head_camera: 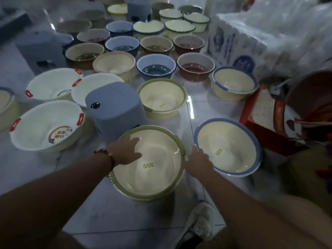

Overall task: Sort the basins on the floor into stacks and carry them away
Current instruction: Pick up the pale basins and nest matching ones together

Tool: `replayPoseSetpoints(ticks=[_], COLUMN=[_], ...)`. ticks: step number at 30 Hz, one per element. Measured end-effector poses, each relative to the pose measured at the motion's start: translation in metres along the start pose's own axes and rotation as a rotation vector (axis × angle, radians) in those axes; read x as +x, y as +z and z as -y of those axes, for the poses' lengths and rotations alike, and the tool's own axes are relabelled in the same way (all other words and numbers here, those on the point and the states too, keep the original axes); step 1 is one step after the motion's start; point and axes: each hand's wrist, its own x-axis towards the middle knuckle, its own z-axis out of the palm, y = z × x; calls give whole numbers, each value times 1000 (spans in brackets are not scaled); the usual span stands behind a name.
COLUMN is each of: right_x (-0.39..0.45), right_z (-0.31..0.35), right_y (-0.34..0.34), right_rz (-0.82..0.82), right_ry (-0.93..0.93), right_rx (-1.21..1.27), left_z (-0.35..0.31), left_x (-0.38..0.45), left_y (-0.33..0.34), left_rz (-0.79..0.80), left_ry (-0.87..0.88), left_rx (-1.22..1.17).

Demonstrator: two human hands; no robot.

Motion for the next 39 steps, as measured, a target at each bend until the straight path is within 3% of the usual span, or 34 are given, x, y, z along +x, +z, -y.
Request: replayPoseSetpoints(ticks=[4, 7, 12, 23, 25, 29, 31, 36, 39], right_x=[-19, -28, -38, 33, 57, 90, 98, 109, 110], right_z=[-31, -64, -105, -150, -158, -176, -184, -194, -190], right_y=[-81, -104, -96, -17, -4, 24, 30, 32, 23], right_rz=[-150, -143, -114, 132, 116, -219, -289, -186, -203], right_ry=[-157, -139, -26, 169, 299, 754, 899, 947, 951], right_rx=[-307, -423, -386, -320, -127, 852, 1170, 1681, 1790], left_z=[-55, -81, -91, -136, -141, -159, -168, -177, -168], left_x=[-5, -19, -12, 62, 76, 97, 103, 109, 110], left_y=[-61, -59, -12, 8, 15, 24, 29, 33, 31], left_rz=[-233, -339, -124, -108, -62, -40, -30, 18, 29], left_ry=[187, 278, 222, 285, 276, 277, 290, 299, 289], left_rx=[-9, -21, -19, 54, 72, 13, 6, 9, 1])
